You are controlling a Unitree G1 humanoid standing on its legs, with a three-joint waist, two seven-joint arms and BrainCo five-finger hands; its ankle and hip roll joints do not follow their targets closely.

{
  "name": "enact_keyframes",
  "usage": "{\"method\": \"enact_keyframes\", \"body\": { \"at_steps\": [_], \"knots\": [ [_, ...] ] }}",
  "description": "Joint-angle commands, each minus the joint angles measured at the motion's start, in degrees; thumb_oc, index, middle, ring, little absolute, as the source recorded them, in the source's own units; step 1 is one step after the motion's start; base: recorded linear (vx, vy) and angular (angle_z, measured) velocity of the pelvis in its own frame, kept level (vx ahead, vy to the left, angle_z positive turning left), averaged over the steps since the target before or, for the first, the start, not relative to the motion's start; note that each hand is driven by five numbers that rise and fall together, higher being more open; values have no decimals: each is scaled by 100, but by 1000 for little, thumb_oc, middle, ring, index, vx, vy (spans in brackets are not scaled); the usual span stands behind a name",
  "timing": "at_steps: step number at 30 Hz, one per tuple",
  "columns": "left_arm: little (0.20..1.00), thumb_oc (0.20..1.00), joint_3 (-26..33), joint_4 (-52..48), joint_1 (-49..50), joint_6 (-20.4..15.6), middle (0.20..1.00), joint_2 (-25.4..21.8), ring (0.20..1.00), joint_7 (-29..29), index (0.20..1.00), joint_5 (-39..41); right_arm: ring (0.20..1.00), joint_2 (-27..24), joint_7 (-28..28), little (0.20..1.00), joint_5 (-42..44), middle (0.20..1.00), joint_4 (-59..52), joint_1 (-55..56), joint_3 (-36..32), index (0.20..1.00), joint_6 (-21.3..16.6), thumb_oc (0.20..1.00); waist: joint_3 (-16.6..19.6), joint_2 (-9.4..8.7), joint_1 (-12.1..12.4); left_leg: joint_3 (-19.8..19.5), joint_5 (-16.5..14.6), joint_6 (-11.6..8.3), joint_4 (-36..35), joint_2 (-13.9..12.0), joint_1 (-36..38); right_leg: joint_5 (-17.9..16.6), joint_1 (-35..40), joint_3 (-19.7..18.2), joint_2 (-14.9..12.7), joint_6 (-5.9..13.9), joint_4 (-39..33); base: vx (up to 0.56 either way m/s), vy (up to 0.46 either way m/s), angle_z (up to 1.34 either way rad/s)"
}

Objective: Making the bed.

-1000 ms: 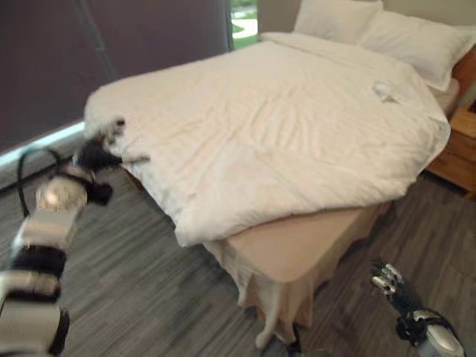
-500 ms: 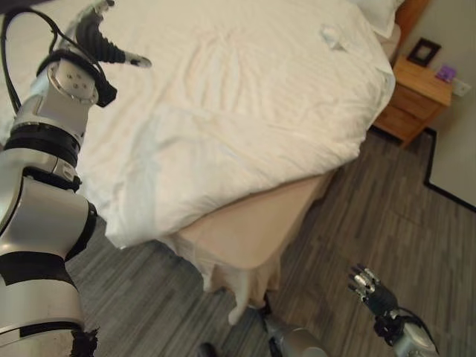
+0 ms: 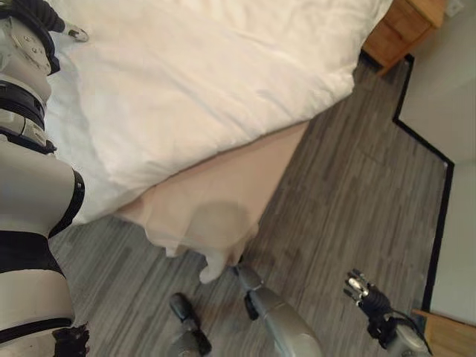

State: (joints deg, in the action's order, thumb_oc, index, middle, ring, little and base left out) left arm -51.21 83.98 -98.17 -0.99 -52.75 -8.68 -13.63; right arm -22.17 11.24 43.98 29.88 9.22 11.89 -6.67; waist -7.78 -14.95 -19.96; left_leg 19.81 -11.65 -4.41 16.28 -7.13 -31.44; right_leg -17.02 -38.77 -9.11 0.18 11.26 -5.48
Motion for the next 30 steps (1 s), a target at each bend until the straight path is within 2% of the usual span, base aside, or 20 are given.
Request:
{"method": "enact_keyframes", "body": {
  "at_steps": [1,3,4,7,11,15,16,17,18,24,25,26,27,28,29,30],
  "knots": [
    [1000,1000,-276,-385,-530,-87,1000,-472,1000,-67,1000,198,1000,-192,-10,1000,183,1000,-239,-672,-84,1000,-271,1000,-511,194,164,-354,1044,215,-1201,303,184,61,521,232,124,-43,48,-22,-40,-2],
    [1000,1000,-161,-437,-381,-140,1000,-515,1000,-39,1000,321,1000,-209,-19,1000,198,1000,-325,-687,-79,1000,-304,1000,-523,208,147,-415,1029,223,-1148,301,56,58,436,264,120,-54,48,-16,-31,7],
    [1000,1000,195,-503,-6,-260,1000,-583,1000,31,1000,804,1000,-195,-33,1000,270,1000,-488,-650,-88,1000,-364,1000,-587,233,156,-517,1030,226,-1097,312,-112,54,340,338,82,-63,48,-18,-32,9],
    [1000,1000,331,-497,243,-260,1000,-605,1000,18,1000,785,1000,-198,21,1000,223,1000,-562,-592,-7,1000,-366,1000,-590,242,137,-566,1014,220,-1031,310,-213,35,271,375,77,-68,48,-17,-28,10],
    [1000,1000,717,-618,789,-354,1000,-632,1000,71,1000,969,1000,-282,95,1000,204,1000,-702,-472,19,1000,-395,1000,-547,159,120,-631,938,221,-949,288,-258,30,258,418,120,-73,48,-17,-25,9],
    [1000,1000,697,-863,837,-431,1000,-610,1000,49,1000,968,1000,-351,133,1000,175,1000,-636,-437,24,1000,-398,1000,-513,161,161,-703,966,214,-1015,271,-222,62,281,487,116,-76,48,-7,-22,0],
    [784,784,701,-897,854,-443,784,-588,784,45,784,979,1000,-371,144,1000,174,1000,-625,-446,31,1000,-402,1000,-519,163,174,-729,980,212,-1044,267,-202,74,292,513,111,-79,48,-11,-42,2],
    [514,514,698,-957,860,-467,514,-582,514,19,514,974,1000,-393,171,1000,172,1000,-659,-442,38,1000,-403,1000,-523,166,185,-766,995,212,-1060,268,-192,85,303,544,105,-86,48,-11,-26,4],
    [200,200,685,-1012,855,-484,200,-561,200,3,200,983,1000,-420,184,1000,176,1000,-655,-440,49,1000,-406,1000,-529,170,193,-804,1007,210,-1075,269,-184,100,317,564,98,-91,48,-14,-29,4],
    [200,200,851,-1403,951,-608,200,-543,200,-169,200,1147,1000,-434,215,1000,151,1000,-570,-544,151,1000,-421,1000,-581,164,274,-903,1023,210,-1105,271,-112,139,431,651,76,-95,48,-16,-14,8],
    [200,200,1194,-2546,1404,-732,200,-651,200,-503,200,1069,1000,-399,222,1000,155,1000,-574,-525,105,1000,-477,1000,-642,177,414,-967,1024,213,-1154,297,27,175,563,706,47,-105,48,0,0,0],
    [200,200,1527,-3174,1772,-827,200,-732,200,-669,200,1184,1000,-373,233,1000,169,1000,-550,-514,57,1000,-501,1000,-676,180,497,-996,1029,214,-1193,314,87,203,611,725,36,-110,48,-92,-43,-4],
    [200,200,1957,-3854,2298,-892,200,-810,200,-750,200,1295,1000,-360,222,1000,174,1000,-511,-522,-10,1000,-538,1000,-725,125,540,-965,1228,231,-1215,385,69,115,603,747,-43,-150,48,-88,-39,-5],
    [200,200,2064,-3909,2413,-875,200,-820,200,-753,200,1276,1000,-401,223,1000,176,1000,-511,-515,6,1000,-538,1000,-711,159,514,-967,1232,231,-1225,386,80,117,611,749,-43,-150,48,-88,-27,8],
    [200,200,3041,-5191,3782,-941,200,-823,200,-848,200,1293,1000,-347,194,1000,155,1000,-401,-471,-148,1000,-608,1000,-772,193,684,-1010,1259,215,-1325,420,220,173,738,813,-82,-159,48,-4,14,21],
    [200,200,3264,-5575,4269,-929,200,-775,200,-749,200,1192,1000,-298,154,1000,105,1000,-280,-491,-219,1000,-620,1000,-807,200,768,-1029,1272,208,-1371,426,274,200,783,848,-96,-164,48,-5,13,28]
  ]
}}
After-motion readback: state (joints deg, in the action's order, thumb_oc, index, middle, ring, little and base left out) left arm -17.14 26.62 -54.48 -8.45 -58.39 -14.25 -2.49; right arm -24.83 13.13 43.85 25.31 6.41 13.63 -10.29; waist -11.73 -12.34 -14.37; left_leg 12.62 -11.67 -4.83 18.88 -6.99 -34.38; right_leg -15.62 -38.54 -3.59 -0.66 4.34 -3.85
